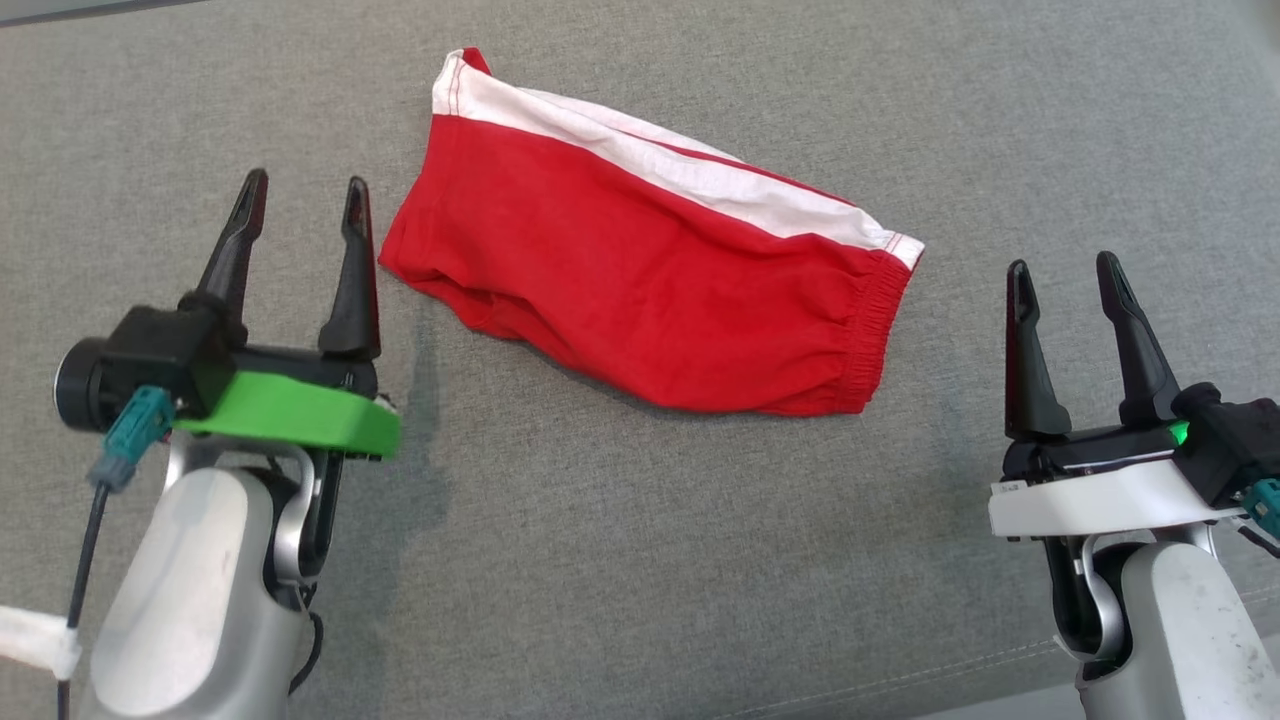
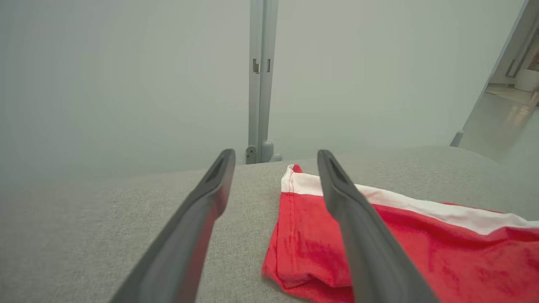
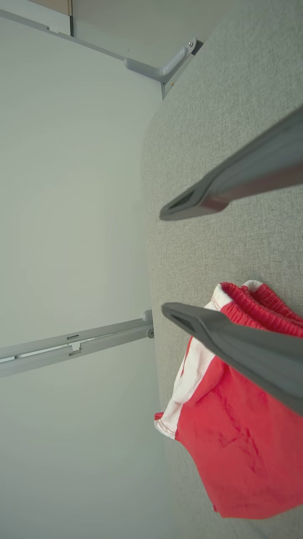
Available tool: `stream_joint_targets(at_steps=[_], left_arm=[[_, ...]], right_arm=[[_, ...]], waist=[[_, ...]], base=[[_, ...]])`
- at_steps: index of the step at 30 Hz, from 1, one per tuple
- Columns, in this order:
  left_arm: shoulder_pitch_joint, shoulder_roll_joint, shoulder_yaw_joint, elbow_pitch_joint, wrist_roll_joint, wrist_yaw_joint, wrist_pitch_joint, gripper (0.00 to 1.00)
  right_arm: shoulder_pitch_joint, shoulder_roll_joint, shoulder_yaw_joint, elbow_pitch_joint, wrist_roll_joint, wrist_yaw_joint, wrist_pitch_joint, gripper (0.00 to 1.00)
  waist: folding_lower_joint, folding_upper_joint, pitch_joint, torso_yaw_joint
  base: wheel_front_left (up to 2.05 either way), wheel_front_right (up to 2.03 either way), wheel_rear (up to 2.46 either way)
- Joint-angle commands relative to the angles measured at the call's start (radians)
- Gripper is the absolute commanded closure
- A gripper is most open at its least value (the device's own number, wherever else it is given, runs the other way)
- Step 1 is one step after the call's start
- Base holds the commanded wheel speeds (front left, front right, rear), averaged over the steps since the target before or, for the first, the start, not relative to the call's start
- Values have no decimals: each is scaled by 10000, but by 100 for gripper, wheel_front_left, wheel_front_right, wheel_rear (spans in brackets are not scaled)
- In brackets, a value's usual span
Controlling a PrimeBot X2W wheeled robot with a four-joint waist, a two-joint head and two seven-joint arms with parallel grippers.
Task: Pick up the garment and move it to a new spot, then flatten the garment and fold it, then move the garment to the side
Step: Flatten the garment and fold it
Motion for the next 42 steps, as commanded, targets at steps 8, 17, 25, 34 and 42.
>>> stream_joint_targets(at_steps=[8, 17, 25, 34, 42], left_arm=[[-1484, -25, -503, 1515, -596, -829, 1724, 0], [-2235, 81, -511, 4043, -1382, -1227, 2866, 0], [-2335, 53, -562, 5015, -1726, -1337, 3303, 100], [-1572, 45, -342, 4578, -1971, -1183, 2504, 100], [562, -11, 73, 2301, -2279, -449, 1709, 100]], right_arm=[[-368, 28, 417, 155, 180, 1, -24, 0], [-531, 82, 596, 361, 395, 1, -24, 0], [-471, 105, 502, 411, 459, 1, -24, 0], [-316, 114, 284, 376, 489, 1, -24, 0], [-136, -46, 302, 513, 368, 1, -24, 0]], waist=[[1, 0, 497, -400], [1, 0, 741, -756], [1, 0, 689, -741], [1, 0, 534, -465], [1, 0, 246, 289]], base=[[0, 0, 0], [0, 0, 0], [0, 0, 0], [0, 0, 0], [0, 0, 0]])
